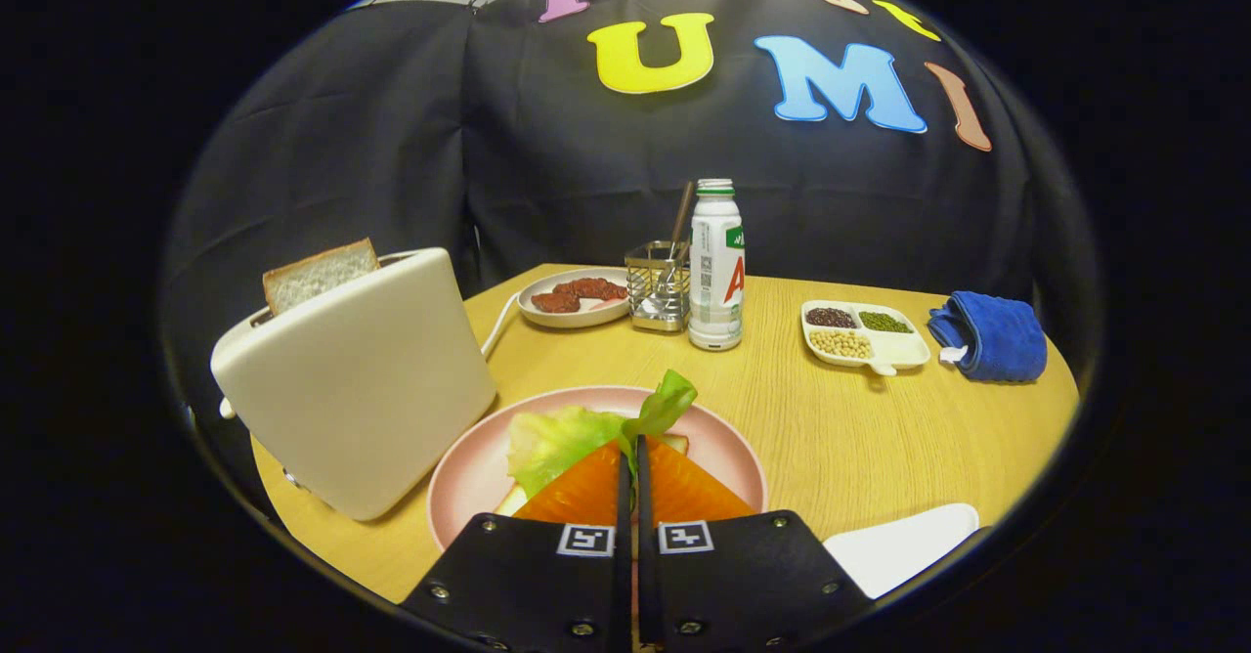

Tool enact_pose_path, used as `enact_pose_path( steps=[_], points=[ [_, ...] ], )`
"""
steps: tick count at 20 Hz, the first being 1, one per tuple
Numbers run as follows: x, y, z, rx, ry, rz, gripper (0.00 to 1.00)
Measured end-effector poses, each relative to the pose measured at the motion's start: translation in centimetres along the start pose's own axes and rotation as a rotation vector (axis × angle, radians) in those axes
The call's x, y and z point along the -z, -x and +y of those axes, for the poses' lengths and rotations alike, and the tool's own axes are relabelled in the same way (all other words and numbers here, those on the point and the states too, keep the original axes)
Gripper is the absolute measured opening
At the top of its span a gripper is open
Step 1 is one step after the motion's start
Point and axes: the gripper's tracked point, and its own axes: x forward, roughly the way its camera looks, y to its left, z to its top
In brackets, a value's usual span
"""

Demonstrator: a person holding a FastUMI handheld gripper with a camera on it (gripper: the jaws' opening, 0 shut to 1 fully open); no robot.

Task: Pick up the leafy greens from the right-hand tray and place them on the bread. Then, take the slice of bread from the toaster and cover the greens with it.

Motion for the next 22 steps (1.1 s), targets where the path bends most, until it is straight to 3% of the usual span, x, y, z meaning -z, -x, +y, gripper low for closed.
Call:
enact_pose_path(
  steps=[2, 3, 5, 9, 12, 18, 19, 22],
  points=[
    [-0.1, 1.1, -1.9, 0.091, 0.062, -0.018, 0.40],
    [-0.6, 1.9, -2.7, 0.132, 0.072, -0.044, 0.67],
    [-1.8, 3.3, -3.7, 0.189, 0.054, -0.116, 0.68],
    [-5.1, 6.5, -2.7, 0.208, -0.030, -0.265, 0.68],
    [-7.2, 8.8, -1.8, 0.268, -0.056, -0.342, 0.67],
    [-11.4, 9.3, 5.1, 0.173, -0.021, -0.400, 0.67],
    [-11.7, 9.1, 6.7, 0.148, -0.017, -0.396, 0.53],
    [-12.9, 9.2, 10.7, 0.101, 0.020, -0.417, 0.51]
  ],
)
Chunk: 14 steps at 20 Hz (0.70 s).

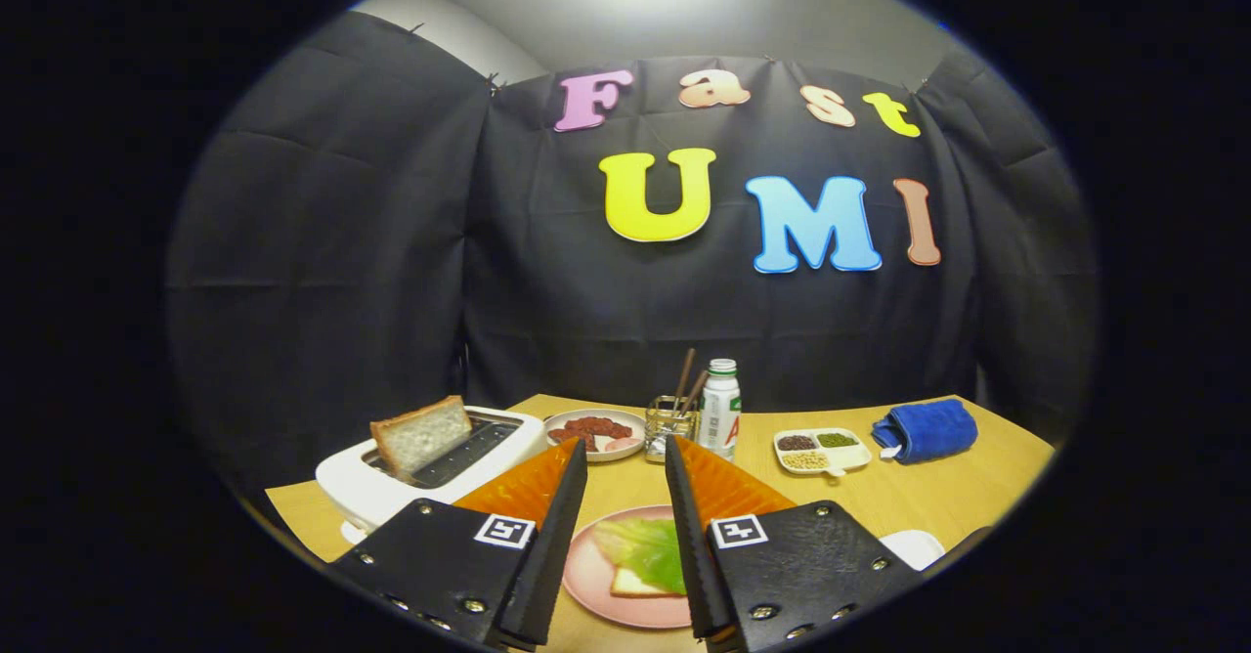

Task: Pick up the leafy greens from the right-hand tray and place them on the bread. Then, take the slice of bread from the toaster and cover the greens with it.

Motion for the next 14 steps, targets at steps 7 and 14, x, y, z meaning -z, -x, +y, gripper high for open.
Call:
enact_pose_path(
  steps=[7, 14],
  points=[
    [-0.8, 0.4, 9.0, -0.120, -0.031, -0.015, 0.51],
    [0.0, -0.5, 14.2, -0.120, 0.038, -0.031, 0.51]
  ],
)
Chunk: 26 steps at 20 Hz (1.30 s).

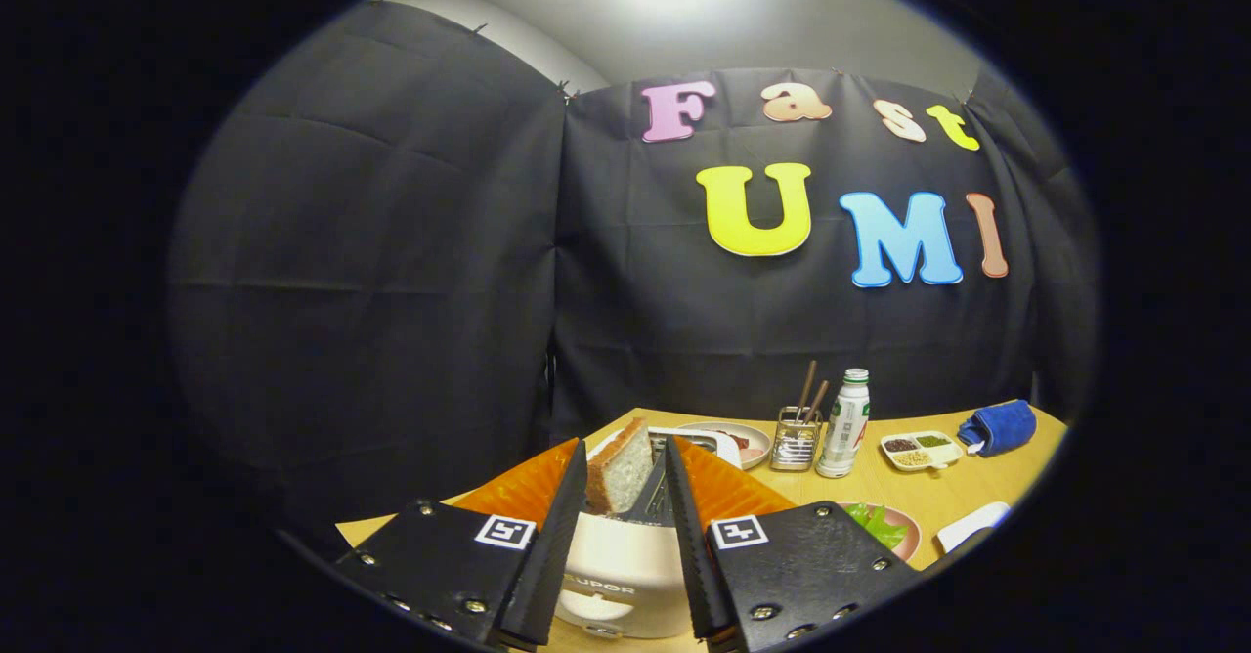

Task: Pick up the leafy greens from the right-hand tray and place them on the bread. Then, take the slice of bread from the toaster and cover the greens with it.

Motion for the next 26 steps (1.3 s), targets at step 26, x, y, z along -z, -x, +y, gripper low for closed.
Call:
enact_pose_path(
  steps=[26],
  points=[
    [3.6, -6.1, 0.3, 0.068, -0.028, 0.136, 0.13]
  ],
)
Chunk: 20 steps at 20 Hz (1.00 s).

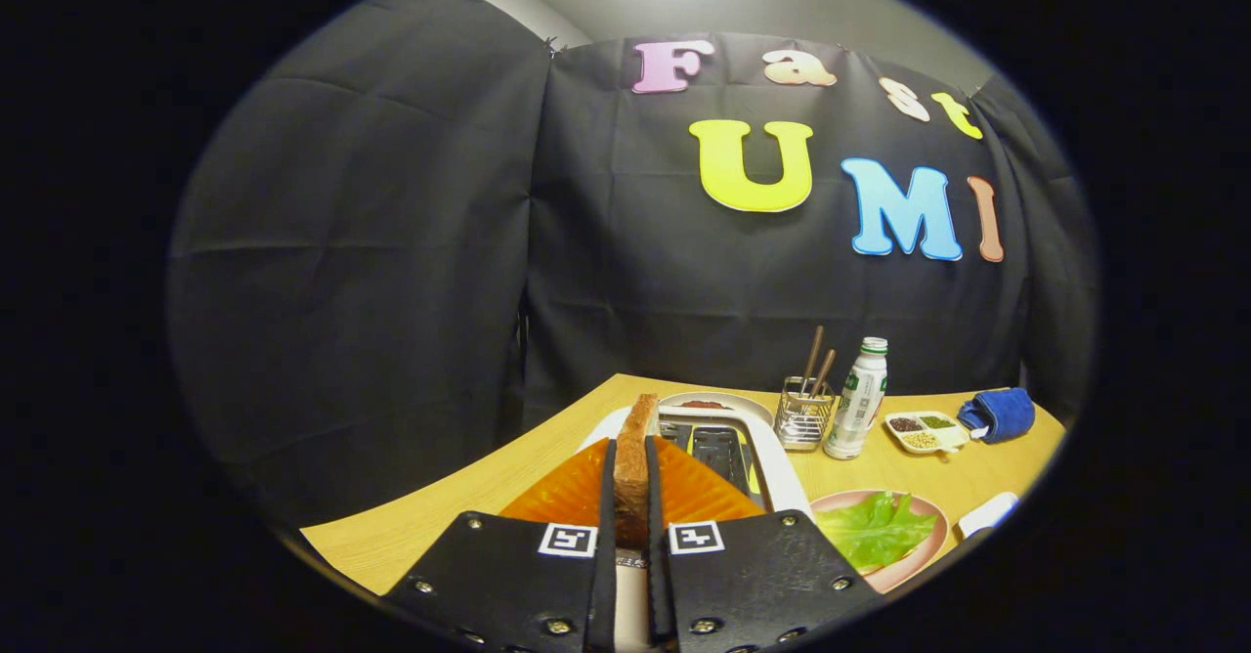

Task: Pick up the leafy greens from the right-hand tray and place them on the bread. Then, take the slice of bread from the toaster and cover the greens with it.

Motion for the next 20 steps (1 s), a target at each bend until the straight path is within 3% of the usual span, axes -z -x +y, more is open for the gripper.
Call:
enact_pose_path(
  steps=[1, 5, 13, 20],
  points=[
    [-0.1, -0.4, 0.3, -0.007, 0.016, -0.001, 0.04],
    [-0.7, -0.1, 0.3, -0.025, 0.017, -0.004, 0.04],
    [-5.9, 1.9, -1.5, -0.058, -0.065, -0.091, 0.04],
    [-10.5, 5.3, -6.5, -0.046, -0.122, -0.166, 0.04]
  ],
)
